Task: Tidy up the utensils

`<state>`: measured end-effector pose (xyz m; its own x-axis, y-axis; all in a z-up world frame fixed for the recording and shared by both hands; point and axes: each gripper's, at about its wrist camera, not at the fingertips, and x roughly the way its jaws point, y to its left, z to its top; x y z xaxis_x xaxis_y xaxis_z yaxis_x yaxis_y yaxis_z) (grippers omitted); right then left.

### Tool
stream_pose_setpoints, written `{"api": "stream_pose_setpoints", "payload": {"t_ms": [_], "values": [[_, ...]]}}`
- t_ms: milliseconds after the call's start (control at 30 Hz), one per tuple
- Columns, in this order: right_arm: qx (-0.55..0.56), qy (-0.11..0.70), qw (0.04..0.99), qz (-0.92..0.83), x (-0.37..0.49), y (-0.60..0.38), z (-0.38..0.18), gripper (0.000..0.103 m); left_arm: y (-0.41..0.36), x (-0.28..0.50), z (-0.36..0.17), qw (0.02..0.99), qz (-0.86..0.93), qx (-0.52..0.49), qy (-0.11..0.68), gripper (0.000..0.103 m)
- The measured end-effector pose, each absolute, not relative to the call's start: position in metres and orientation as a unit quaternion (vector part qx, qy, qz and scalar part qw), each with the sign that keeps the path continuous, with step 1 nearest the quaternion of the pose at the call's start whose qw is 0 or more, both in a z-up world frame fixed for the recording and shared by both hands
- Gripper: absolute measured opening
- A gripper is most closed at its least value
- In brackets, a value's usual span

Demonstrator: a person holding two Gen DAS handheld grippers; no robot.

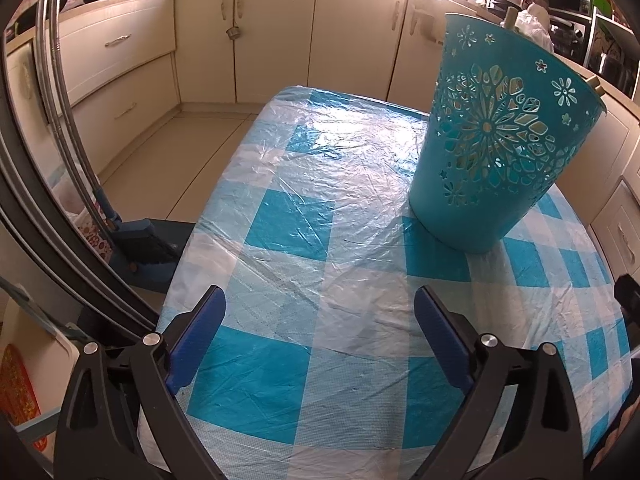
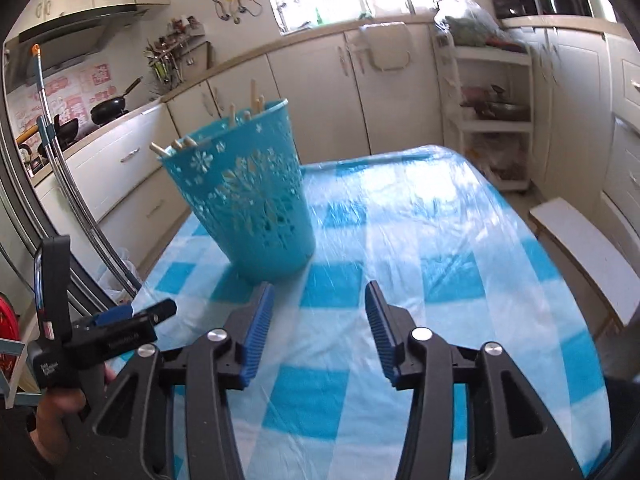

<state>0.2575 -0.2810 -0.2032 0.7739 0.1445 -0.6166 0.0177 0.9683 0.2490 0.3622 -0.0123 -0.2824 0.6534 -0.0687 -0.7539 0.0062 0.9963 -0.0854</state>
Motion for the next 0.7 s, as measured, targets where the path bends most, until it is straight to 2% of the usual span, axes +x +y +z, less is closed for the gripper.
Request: {"api": "stream_pose_setpoints", "payload": {"t_ms": [167,367,567,700], "values": [[0.125,0.338,0.932,0.029,0.244,-0.278,-0.180,0.070,-0.010,0.353,-0.256,0.904,-0.012,-0.055,0.424,0.092],[0.133,0.330,0.934,0.035,0.218,-0.270,-0.138,0.086,-0.018,0.317,-0.185,0.916,-0.018,-0.046,0.397,0.096],[0.132,0.313,0.939,0.052,0.178,-0.255,-0.088,0.095,-0.027,0.262,-0.121,0.926,-0.023,-0.029,0.377,0.096],[0.138,0.302,0.942,0.058,0.150,-0.251,-0.067,0.096,-0.024,0.221,-0.084,0.932,-0.039,-0.041,0.359,0.096]]}}
